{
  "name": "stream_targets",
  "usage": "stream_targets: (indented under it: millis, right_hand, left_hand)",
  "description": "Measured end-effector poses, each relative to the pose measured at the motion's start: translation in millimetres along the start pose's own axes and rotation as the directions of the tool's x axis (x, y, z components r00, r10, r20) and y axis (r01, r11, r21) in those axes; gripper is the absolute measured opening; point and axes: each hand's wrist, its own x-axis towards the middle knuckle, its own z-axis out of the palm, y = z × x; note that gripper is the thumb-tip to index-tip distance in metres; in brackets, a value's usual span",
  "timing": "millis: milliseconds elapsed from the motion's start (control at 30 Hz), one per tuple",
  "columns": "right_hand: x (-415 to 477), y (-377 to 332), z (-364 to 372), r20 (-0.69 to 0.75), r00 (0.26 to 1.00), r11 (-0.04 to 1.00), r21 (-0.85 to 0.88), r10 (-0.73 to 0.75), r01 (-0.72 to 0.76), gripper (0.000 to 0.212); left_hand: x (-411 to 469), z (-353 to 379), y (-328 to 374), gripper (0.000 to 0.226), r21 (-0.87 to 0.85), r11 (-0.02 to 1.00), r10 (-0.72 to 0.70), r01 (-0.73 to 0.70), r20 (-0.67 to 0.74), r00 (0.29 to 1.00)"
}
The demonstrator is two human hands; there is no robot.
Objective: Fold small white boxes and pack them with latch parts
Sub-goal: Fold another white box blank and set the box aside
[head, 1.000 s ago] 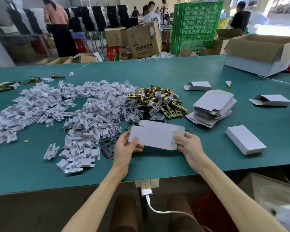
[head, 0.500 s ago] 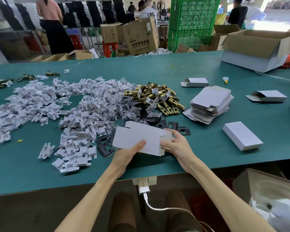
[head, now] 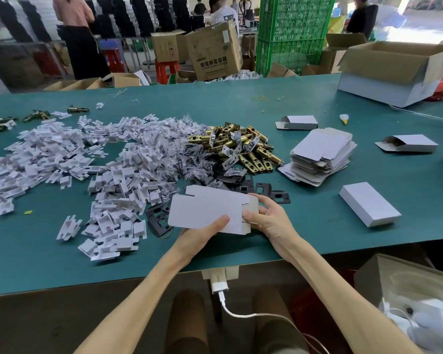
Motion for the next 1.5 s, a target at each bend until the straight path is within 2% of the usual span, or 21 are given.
stream_targets:
  millis: [400, 567, 700, 800, 967, 1167, 1300, 1500]
  right_hand:
    - [-2, 1, 2, 0.020, 1.000, 0.999, 0.049, -0.016, 0.015, 0.047]
    - [0, 1, 2, 0.004, 1.000, 0.999, 0.050, 0.009, -0.009, 0.045]
    - [5, -1, 6, 0.027, 0.999, 1.000, -0.009, 0.028, -0.028, 0.039]
    - [7, -4, 6, 0.024, 0.997, 0.997, -0.020, 0.073, -0.073, 0.038]
    - [9, -8, 5, 0.028, 0.991, 0.990, -0.052, 0.129, -0.128, 0.043]
    - [11, -11, 5, 0.038, 0.985, 0.976, -0.143, 0.170, -0.163, 0.048]
    - [9, -9, 7, 0.031, 0.987, 0.966, -0.211, 0.160, -0.150, 0.052]
    - [7, -7, 12, 0.004, 0.992, 0.959, -0.257, 0.123, -0.118, 0.050]
  left_hand:
    - [-3, 0, 4, 0.056, 0.071, 0.997, -0.019, 0.015, 0.050, 0.999]
    - [-9, -6, 11, 0.081, 0.087, 0.995, -0.057, 0.050, 0.076, 0.995]
    - [-9, -23, 12, 0.067, 0.148, 0.982, -0.151, 0.119, 0.234, 0.960]
    - [-5, -34, 11, 0.064, 0.163, 0.977, -0.172, 0.136, 0.237, 0.956]
    - [2, -37, 5, 0.064, 0.109, 0.992, -0.088, 0.068, 0.197, 0.976]
    - [2, -29, 5, 0.072, 0.102, 0.992, 0.043, -0.069, 0.234, 0.971]
    - [0, -27, 5, 0.049, 0.104, 0.987, 0.095, -0.122, 0.230, 0.969]
    - [-4, -24, 10, 0.043, 0.087, 0.980, 0.153, -0.177, 0.228, 0.961]
